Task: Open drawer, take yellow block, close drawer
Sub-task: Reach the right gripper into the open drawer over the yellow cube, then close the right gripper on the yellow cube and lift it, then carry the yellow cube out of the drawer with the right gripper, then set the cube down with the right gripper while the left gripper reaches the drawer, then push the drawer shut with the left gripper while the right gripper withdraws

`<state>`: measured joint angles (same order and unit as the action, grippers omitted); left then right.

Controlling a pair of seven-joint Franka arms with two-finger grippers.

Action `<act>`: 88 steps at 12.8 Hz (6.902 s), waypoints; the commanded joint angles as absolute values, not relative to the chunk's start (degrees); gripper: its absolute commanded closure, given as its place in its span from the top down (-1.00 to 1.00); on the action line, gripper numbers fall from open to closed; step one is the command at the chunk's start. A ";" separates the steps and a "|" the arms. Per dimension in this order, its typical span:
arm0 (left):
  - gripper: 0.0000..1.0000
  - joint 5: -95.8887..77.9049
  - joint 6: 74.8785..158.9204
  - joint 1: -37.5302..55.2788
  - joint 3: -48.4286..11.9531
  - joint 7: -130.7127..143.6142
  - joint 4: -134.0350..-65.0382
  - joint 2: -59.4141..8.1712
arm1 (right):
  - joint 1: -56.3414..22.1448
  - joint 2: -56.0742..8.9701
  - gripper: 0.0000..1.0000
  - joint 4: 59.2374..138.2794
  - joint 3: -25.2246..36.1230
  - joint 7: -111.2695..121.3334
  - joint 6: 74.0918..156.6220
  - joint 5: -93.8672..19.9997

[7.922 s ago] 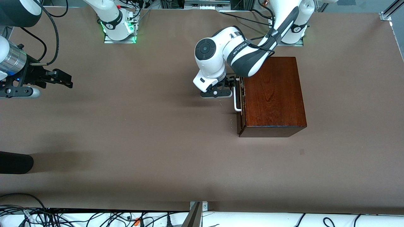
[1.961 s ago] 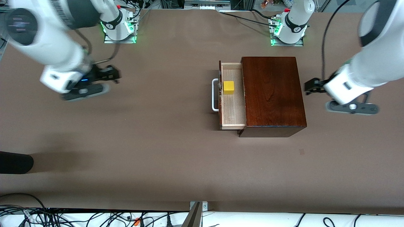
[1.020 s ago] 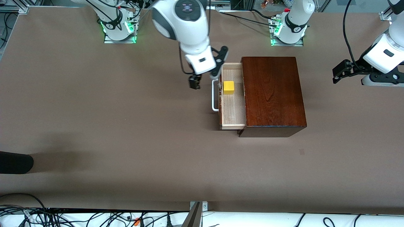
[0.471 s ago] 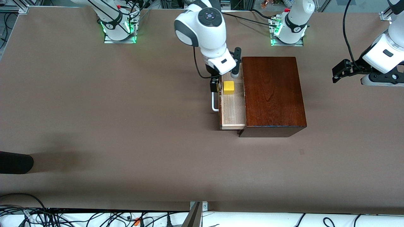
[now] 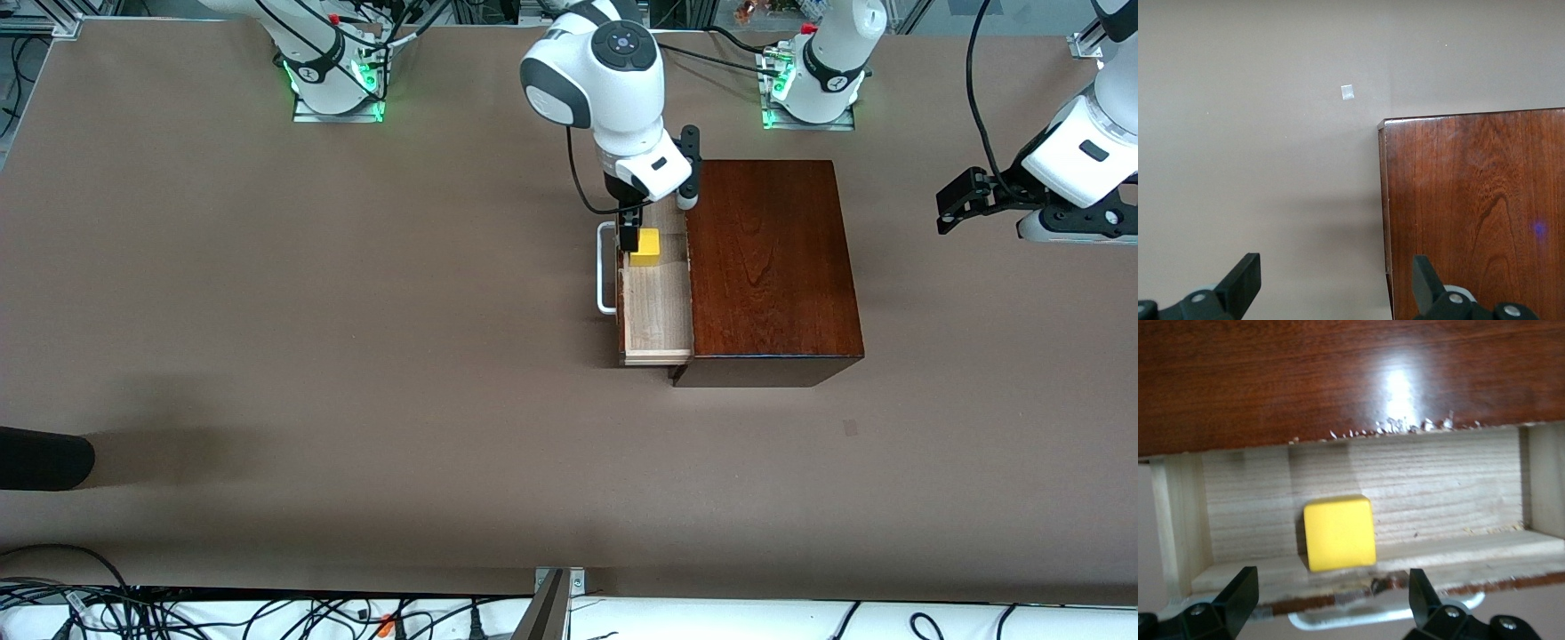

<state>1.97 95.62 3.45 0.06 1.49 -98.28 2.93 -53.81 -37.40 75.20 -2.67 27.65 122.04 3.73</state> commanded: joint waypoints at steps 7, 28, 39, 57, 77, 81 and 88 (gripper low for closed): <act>1.00 0.97 95.01 3.43 0.26 -0.09 -98.26 3.16 | -55.11 -45.44 1.00 67.50 -2.02 28.12 122.34 6.24; 1.00 0.88 93.78 3.43 0.26 0.00 -97.47 2.81 | -48.62 -32.45 -1.00 56.07 -1.67 24.35 92.21 3.69; 1.00 -0.34 93.52 3.86 0.18 0.09 -97.47 2.81 | -34.55 -23.03 -1.00 58.62 22.31 25.40 82.19 -6.41; 1.00 0.60 112.39 22.06 -24.96 -28.51 -81.56 -32.06 | -9.58 -14.93 -1.00 116.27 6.95 10.39 130.07 -5.19; 1.00 11.68 101.08 20.05 -23.99 -49.66 -82.79 -38.50 | -9.58 -22.26 1.00 118.04 3.08 4.75 142.94 -5.36; 1.00 12.04 100.90 18.11 -24.08 -51.50 -82.88 -38.50 | -9.32 -10.05 1.00 115.84 3.25 5.01 128.17 0.67; 1.00 12.04 99.84 17.14 -24.17 -52.56 -82.88 -38.50 | -8.79 -0.88 1.00 102.33 3.60 4.58 106.30 0.88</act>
